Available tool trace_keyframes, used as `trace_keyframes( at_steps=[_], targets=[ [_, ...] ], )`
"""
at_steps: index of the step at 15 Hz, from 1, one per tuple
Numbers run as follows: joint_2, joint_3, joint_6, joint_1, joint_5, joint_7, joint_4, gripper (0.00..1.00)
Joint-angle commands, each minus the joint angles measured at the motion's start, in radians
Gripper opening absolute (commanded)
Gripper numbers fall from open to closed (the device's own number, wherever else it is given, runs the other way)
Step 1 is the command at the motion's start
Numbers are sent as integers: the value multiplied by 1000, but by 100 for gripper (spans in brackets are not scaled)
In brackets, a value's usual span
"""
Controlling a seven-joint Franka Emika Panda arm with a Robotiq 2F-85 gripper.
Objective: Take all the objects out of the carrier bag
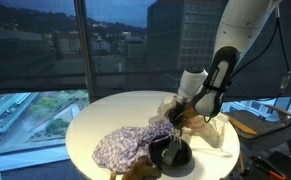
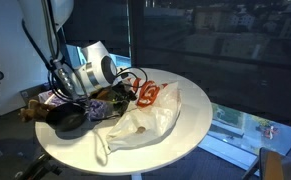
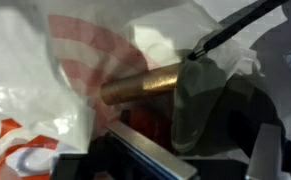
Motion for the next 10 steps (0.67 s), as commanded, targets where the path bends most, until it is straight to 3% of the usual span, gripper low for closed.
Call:
trace_keyframes(
  at_steps=[1,3,4,6,7,10],
  targets=[
    [106,-23,62,3,21,33,96,100],
    [150,-30,60,-6,24,42,134,100],
    [173,-36,60,-8,25,42,152,77],
    [209,-62,61,6,24,41,180,66],
    [225,-75,65,37,163,-78,181,58],
    [249,-142,83,117,291,-172,190,37]
  ],
)
